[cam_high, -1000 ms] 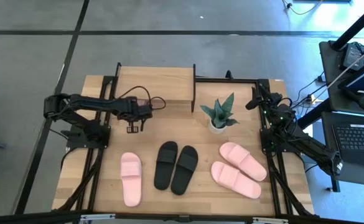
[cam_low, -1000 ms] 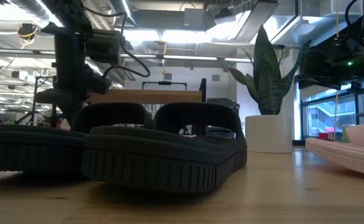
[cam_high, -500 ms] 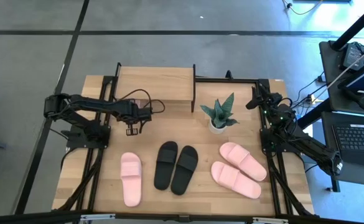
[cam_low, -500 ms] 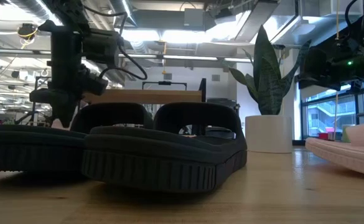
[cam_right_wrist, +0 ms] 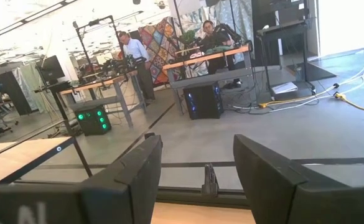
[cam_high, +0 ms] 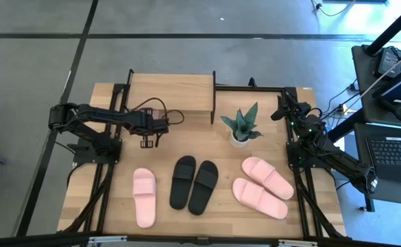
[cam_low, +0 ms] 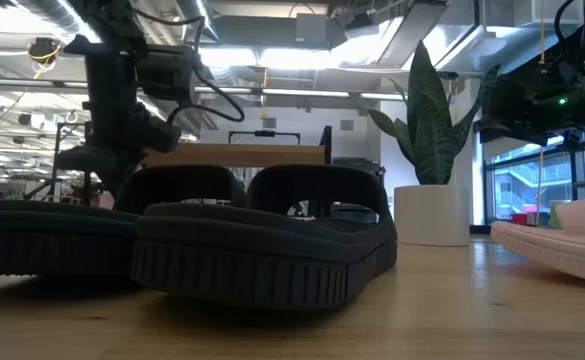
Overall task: Pick and place slides into the shelf
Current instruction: Put the pink slipper under the shelf
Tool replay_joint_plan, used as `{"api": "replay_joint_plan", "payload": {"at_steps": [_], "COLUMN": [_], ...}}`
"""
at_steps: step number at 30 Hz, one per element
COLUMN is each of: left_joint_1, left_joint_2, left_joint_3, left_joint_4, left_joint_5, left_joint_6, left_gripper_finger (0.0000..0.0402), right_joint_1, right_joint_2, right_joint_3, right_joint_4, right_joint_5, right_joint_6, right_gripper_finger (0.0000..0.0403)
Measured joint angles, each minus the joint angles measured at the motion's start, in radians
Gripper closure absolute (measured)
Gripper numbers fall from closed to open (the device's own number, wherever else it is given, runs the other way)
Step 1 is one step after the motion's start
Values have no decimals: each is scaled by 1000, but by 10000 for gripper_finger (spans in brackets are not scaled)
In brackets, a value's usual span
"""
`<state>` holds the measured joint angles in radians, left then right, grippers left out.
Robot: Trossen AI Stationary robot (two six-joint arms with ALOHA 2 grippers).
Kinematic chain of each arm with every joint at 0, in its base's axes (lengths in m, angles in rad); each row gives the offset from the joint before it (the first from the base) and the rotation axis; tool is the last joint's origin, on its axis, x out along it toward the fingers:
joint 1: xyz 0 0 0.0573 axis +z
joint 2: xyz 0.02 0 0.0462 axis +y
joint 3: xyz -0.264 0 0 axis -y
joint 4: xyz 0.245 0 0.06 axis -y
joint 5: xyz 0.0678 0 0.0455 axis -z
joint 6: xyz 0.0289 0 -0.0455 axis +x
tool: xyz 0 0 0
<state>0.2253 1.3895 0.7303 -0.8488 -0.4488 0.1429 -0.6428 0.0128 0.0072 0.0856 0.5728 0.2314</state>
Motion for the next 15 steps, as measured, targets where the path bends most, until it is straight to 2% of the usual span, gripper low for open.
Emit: {"api": "replay_joint_plan", "payload": {"at_steps": [6, 15], "left_joint_1": [33, 21], "left_joint_2": [-3, -2], "left_joint_3": [2, 2], "left_joint_4": [-1, 0], "left_joint_5": [14, 6], "left_joint_6": [21, 21], "left_gripper_finger": [401, 355], "right_joint_1": [0, 0], "right_joint_2": [0, 0], "right_joint_3": [0, 0], "right_joint_4": [0, 0], "right_joint_5": [0, 0], "right_joint_6": [0, -1], "right_gripper_finger": [203, 203]}}
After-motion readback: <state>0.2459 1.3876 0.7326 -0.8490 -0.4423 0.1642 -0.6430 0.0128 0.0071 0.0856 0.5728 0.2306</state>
